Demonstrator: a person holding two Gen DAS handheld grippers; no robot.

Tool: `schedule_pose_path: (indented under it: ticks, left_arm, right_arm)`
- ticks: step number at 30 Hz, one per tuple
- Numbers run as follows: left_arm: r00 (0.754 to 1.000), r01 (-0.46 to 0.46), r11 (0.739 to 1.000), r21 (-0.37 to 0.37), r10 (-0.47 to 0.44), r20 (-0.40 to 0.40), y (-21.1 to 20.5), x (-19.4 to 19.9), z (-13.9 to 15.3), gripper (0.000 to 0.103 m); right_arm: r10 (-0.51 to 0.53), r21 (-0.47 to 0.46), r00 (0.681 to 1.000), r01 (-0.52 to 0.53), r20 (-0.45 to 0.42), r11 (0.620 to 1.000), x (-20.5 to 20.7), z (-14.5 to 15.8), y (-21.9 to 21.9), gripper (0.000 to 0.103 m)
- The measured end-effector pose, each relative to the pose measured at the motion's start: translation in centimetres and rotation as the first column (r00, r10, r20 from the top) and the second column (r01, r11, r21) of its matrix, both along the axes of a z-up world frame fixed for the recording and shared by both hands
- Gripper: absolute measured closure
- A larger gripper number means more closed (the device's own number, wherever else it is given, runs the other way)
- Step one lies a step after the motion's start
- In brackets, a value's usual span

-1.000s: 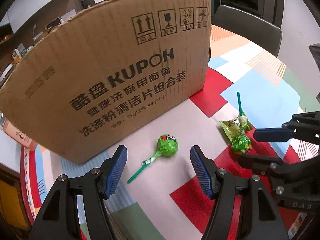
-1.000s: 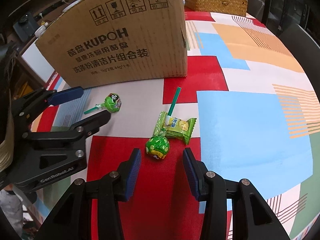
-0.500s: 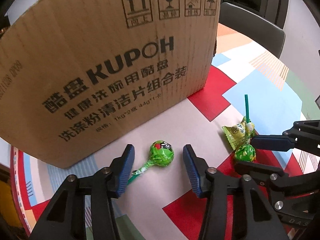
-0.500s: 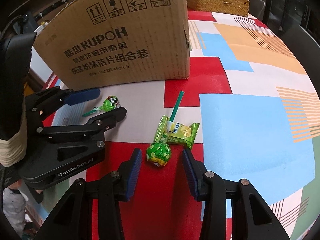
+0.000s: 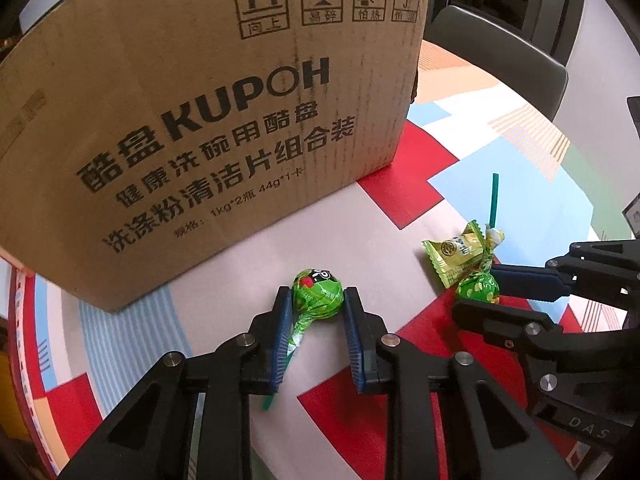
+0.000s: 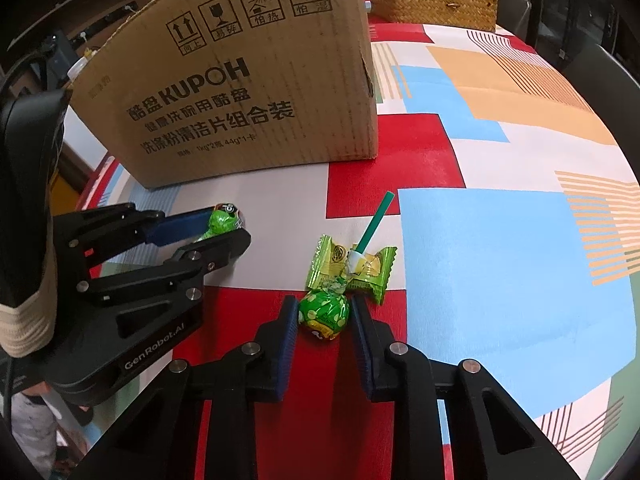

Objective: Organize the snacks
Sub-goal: 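Grasp a green lollipop with the left tool while the right tool grasps another green lollipop, then carry both lollipops over the box and open both tools to drop them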

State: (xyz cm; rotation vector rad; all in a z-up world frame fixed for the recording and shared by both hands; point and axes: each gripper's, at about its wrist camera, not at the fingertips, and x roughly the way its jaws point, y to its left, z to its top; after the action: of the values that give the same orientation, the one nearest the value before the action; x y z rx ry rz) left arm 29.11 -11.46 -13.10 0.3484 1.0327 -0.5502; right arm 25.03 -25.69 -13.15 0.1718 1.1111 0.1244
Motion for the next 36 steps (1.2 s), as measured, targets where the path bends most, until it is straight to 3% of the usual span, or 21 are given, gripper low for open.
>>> schedule_pose_path:
  ticks: [19, 36]
  left_arm:
    - [0.990, -0.096, 0.984, -0.147, 0.110, 0.089, 2.5, -3.1, 6.3, 0.077]
    - [0.942, -0.104, 0.971, -0.214, 0.165, 0.293, 4.2, -3.1, 14.4, 0.077]
  right_arm:
    - [0.021, 0.007, 0.993, -0.022, 0.117, 1.000, -1.5, 4.9, 0.3, 0.075]
    - [0.041, -0.029, 0.949, -0.033, 0.311, 0.999, -0.7, 11.9, 0.9, 0.076]
